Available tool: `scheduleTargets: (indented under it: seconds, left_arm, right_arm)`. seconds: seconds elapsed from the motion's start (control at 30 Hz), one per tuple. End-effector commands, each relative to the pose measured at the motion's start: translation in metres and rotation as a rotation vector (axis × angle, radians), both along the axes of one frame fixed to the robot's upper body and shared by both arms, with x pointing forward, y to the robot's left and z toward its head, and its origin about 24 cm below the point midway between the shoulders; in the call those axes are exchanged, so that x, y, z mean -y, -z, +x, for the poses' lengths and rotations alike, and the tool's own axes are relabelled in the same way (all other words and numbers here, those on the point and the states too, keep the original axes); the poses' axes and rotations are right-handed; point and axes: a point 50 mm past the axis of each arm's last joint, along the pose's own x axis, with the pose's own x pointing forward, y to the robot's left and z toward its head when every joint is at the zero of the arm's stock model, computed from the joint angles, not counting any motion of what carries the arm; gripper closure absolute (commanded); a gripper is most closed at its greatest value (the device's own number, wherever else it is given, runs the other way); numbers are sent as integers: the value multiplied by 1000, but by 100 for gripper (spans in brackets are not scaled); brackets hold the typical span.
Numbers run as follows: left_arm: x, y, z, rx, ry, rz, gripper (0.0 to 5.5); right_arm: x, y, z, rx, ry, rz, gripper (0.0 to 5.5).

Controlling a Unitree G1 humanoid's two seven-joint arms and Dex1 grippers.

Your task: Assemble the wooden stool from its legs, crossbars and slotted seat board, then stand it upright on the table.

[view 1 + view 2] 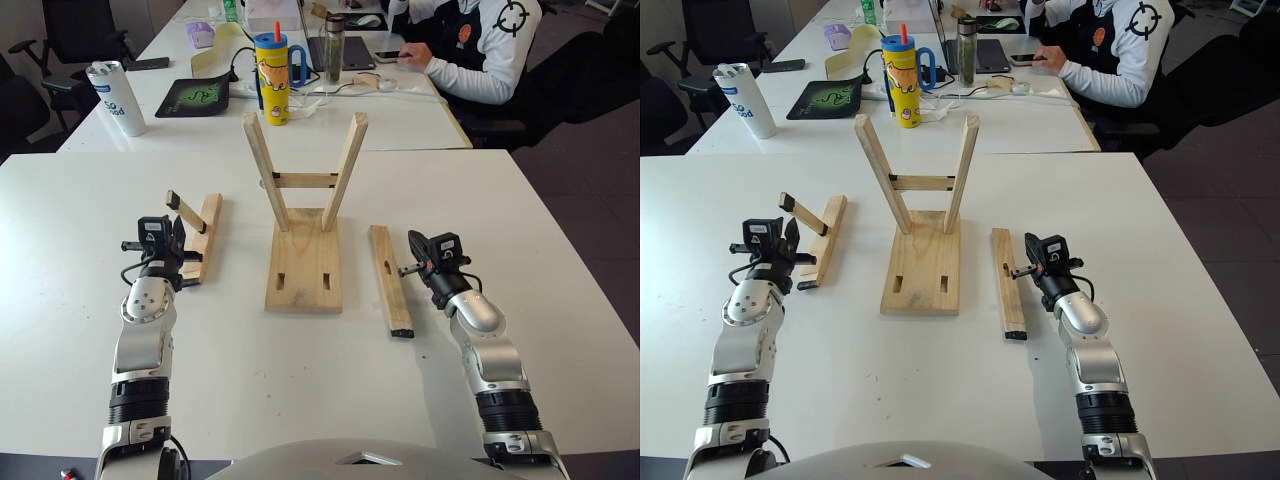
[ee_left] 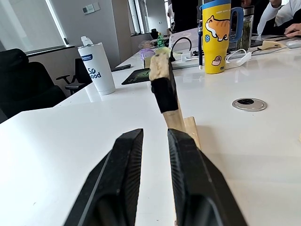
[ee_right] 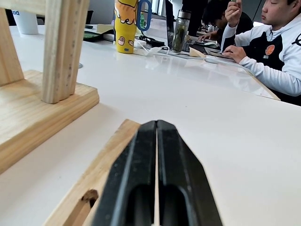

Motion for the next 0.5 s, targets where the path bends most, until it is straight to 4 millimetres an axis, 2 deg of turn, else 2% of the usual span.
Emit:
scheduleTargets:
  seconds: [0.03,0.23,0.33,0.5]
  left_arm:
    - [0,-6,5,22,3,14,455]
    - [3,-6,7,16,23,-7,455]
    - [4,-6,7,8,27,-2,418]
    - [2,-4,6,-5,17,1,418]
  right_arm:
    - [-2,-4,4,9,-17,-11,550]
    - [-3,-5,5,8,-26,-13,550]
    - [-3,-5,6,8,-29,-13,550]
    - [-4,-5,6,8,-33,-13,550]
